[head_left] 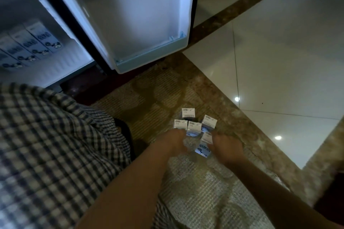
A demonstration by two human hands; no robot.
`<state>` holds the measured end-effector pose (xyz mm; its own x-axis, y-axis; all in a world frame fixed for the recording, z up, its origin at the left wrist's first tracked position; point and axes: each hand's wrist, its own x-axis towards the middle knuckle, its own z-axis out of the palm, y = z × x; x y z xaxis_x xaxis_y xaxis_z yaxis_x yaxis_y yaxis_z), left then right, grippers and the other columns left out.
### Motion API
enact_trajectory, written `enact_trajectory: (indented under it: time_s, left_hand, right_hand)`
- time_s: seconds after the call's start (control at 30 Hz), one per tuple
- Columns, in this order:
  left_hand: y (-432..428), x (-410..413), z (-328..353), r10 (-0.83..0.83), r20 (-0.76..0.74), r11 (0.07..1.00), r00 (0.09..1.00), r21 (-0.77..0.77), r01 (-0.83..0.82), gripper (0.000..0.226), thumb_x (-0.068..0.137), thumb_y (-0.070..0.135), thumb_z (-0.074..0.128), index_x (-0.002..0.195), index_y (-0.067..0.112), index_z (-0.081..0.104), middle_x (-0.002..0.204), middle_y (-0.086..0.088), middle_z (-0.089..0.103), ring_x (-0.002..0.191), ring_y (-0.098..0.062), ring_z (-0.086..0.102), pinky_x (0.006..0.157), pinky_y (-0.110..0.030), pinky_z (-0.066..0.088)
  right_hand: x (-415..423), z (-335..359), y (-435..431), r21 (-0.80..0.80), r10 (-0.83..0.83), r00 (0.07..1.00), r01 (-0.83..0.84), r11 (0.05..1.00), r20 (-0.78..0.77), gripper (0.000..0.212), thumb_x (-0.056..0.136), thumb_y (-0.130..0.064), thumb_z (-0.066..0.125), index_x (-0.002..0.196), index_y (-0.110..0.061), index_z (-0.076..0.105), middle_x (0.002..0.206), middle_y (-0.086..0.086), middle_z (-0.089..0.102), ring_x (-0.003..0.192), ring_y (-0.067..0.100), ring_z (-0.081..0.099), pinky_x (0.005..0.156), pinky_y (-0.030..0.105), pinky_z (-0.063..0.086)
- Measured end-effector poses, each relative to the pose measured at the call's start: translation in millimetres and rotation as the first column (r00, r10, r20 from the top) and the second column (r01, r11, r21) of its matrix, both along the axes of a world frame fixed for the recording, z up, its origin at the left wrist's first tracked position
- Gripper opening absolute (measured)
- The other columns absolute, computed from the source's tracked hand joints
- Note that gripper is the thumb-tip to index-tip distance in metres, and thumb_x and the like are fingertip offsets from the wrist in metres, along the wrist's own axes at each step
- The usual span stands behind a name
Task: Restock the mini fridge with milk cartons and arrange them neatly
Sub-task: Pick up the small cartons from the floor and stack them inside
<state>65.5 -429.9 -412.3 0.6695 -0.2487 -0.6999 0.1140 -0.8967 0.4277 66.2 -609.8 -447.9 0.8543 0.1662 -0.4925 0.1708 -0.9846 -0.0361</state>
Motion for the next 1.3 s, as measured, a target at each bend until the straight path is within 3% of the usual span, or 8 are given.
enact_trajectory:
  time_s: [0.3, 0.43, 0.57, 0.83, 0.93, 1.07, 1.2, 1.3]
  left_hand:
    - [32.9, 18.6, 62.4, 0.007, 0.215, 1.0, 0.977, -0.002, -0.006, 0.051, 0.087, 0.029, 0.062, 0.133, 0.018, 0.042, 0.127, -0.006, 0.057, 0.111, -0.022, 0.056, 0.081, -0.027, 0.045]
    - [54.7, 26.3, 104.3, 0.169, 0.291, 0.978, 0.942, -0.17, -0.123, 0.06, 0.083, 0.027, 0.068, 0.136, 0.018, 0.041, 0.135, -0.003, 0.052, 0.118, -0.02, 0.052, 0.099, -0.035, 0.046]
    - [88.0, 32.7, 143.5, 0.252, 0.393, 0.944, 0.884, -0.302, -0.135, 0.065, 0.075, 0.026, 0.077, 0.132, 0.025, 0.045, 0.124, 0.006, 0.057, 0.11, -0.009, 0.055, 0.095, -0.029, 0.048]
    - [150.6, 23.0, 222.6, 0.378, 0.623, 0.909, 0.685, -0.39, -0.148, 0.04, 0.081, 0.029, 0.071, 0.119, 0.022, 0.059, 0.113, 0.01, 0.065, 0.1, -0.001, 0.058, 0.076, -0.005, 0.042]
    - [174.4, 11.6, 247.3, 0.417, 0.712, 0.902, 0.564, -0.402, -0.16, 0.038, 0.085, 0.029, 0.066, 0.121, 0.022, 0.055, 0.116, 0.011, 0.064, 0.104, -0.002, 0.058, 0.086, -0.012, 0.046]
    - [204.1, -2.0, 271.7, 0.491, 0.756, 0.87, 0.432, -0.448, -0.205, 0.032, 0.088, 0.031, 0.063, 0.118, 0.021, 0.056, 0.11, 0.012, 0.065, 0.1, 0.0, 0.058, 0.076, -0.006, 0.045]
    - [234.6, -11.7, 285.7, 0.5, 0.812, 0.863, 0.302, -0.437, -0.255, 0.033, 0.087, 0.038, 0.06, 0.115, 0.02, 0.056, 0.106, 0.008, 0.066, 0.099, -0.007, 0.061, 0.077, -0.023, 0.05]
    - [257.6, -17.6, 291.1, 0.497, 0.836, 0.848, 0.232, -0.412, -0.334, 0.031, 0.088, 0.036, 0.06, 0.112, 0.015, 0.056, 0.105, 0.006, 0.065, 0.101, -0.009, 0.061, 0.08, -0.025, 0.05]
  right_hand:
    - [31.8, 124.5, 22.2, 0.191, 0.214, 0.949, -0.26, 0.947, 0.229, 0.03, 0.096, -0.038, 0.046, 0.121, -0.021, 0.05, 0.109, -0.004, 0.063, 0.092, 0.016, 0.062, 0.065, 0.025, 0.041]
    - [50.3, 178.0, 44.5, 0.291, 0.235, 0.914, -0.335, 0.896, 0.33, 0.026, 0.095, -0.035, 0.048, 0.119, -0.023, 0.049, 0.103, -0.007, 0.055, 0.081, 0.008, 0.047, 0.06, 0.023, 0.033]
    - [63.2, 231.4, 68.1, 0.465, 0.239, 0.895, -0.405, 0.787, 0.376, 0.023, 0.094, -0.028, 0.052, 0.115, -0.02, 0.053, 0.101, -0.003, 0.058, 0.088, 0.014, 0.056, 0.07, 0.033, 0.048]
    - [73.2, 321.3, 137.1, 0.463, 0.289, 0.769, -0.591, 0.661, 0.57, 0.027, 0.095, -0.028, 0.051, 0.12, -0.018, 0.052, 0.108, -0.001, 0.057, 0.091, 0.014, 0.055, 0.073, 0.028, 0.043]
    - [75.2, 347.9, 166.6, 0.483, 0.289, 0.744, -0.628, 0.61, 0.602, 0.026, 0.096, -0.028, 0.05, 0.12, -0.019, 0.052, 0.109, -0.002, 0.057, 0.095, 0.015, 0.056, 0.076, 0.028, 0.044]
    - [72.2, 377.8, 206.9, 0.558, 0.244, 0.727, -0.661, 0.502, 0.641, 0.024, 0.093, -0.026, 0.055, 0.115, -0.017, 0.057, 0.105, 0.001, 0.061, 0.095, 0.018, 0.058, 0.085, 0.034, 0.047]
    - [66.3, 400.3, 250.7, 0.666, 0.142, 0.745, -0.652, 0.362, 0.652, 0.009, 0.087, -0.019, 0.062, 0.096, -0.016, 0.064, 0.089, 0.001, 0.068, 0.082, 0.015, 0.063, 0.069, 0.024, 0.051]
    - [64.2, 402.9, 282.8, 0.675, 0.12, 0.741, -0.657, 0.336, 0.661, 0.01, 0.085, -0.028, 0.064, 0.082, -0.019, 0.061, 0.078, -0.003, 0.069, 0.073, 0.015, 0.063, 0.069, 0.032, 0.05]
